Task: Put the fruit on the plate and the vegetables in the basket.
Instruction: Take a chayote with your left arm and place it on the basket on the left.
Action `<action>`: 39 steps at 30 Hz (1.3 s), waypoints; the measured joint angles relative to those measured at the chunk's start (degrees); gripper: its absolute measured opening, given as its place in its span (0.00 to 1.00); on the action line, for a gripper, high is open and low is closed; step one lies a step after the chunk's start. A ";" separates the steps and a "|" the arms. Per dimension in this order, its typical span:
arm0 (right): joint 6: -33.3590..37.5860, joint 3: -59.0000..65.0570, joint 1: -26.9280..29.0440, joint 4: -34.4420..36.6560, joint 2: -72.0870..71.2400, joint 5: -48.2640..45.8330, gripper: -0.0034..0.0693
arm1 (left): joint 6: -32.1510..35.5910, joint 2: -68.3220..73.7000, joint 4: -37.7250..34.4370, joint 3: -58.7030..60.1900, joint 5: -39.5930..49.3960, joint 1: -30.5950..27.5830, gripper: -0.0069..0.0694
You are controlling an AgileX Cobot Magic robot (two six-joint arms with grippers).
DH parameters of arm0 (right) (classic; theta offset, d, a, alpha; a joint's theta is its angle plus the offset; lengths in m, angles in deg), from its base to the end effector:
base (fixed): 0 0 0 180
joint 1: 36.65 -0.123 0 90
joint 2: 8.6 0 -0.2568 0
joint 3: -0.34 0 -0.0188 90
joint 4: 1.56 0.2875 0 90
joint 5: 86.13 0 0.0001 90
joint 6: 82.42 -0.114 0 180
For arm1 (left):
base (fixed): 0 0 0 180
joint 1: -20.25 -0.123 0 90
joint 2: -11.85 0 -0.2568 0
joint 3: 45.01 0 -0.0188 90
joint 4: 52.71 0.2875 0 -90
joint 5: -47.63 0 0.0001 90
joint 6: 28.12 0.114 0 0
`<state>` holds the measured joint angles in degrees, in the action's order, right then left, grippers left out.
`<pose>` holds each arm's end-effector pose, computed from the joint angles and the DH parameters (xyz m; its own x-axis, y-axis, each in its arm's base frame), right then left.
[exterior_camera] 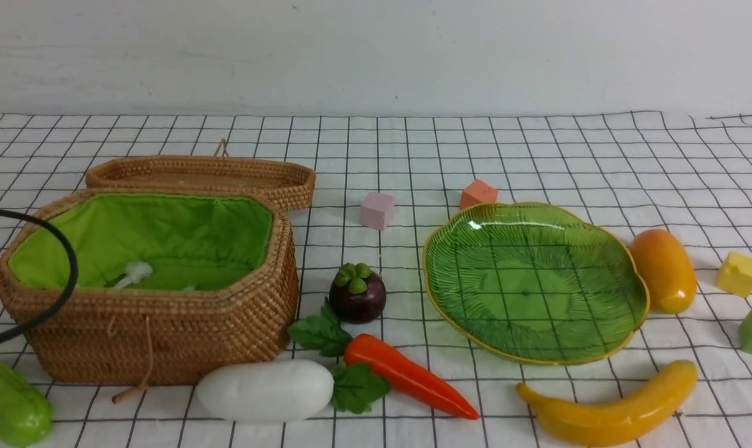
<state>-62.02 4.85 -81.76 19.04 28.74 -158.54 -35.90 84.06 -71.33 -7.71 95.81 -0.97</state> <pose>0.0240 0.0783 0.4632 -0.0563 -0.3776 -0.9243 -0.9258 0.3663 -0.0933 0.2368 0.0628 0.1879 -0.7075 -0.6386 -0.3028 -0.5432 0.7654 -0.3451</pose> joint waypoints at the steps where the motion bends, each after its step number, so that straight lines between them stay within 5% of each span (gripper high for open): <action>1: 0.00 0.00 0.00 0.00 0.00 0.00 0.37 | 1.27 -1.23 -0.69 0.86 -0.13 0.00 0.07; 11: 0.00 3.18 0.00 -0.04 0.00 0.35 0.37 | 0.60 -4.77 -0.94 9.03 -8.48 0.00 0.14; 19: 0.90 5.31 0.00 0.01 0.00 1.00 0.37 | 0.18 4.81 -1.63 9.03 -18.38 0.00 0.56; 23: 1.30 5.31 0.00 0.05 0.00 2.41 0.37 | 0.18 10.54 -2.50 8.86 -27.15 0.00 0.85; 26: 1.30 5.31 0.00 0.21 0.00 3.90 0.37 | 0.90 14.39 -2.90 8.86 -31.31 0.00 0.93; 32: 1.44 5.31 0.00 1.26 0.00 7.46 0.37 | 1.65 20.86 -3.14 8.86 -36.87 0.00 0.91; 39: 1.44 5.31 0.00 2.18 0.05 8.29 0.37 | 1.94 22.80 -2.92 8.17 -39.00 -0.05 0.71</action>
<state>-60.58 10.16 -81.76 21.21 28.80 -150.25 -33.95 106.87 -74.24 0.46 56.81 -1.02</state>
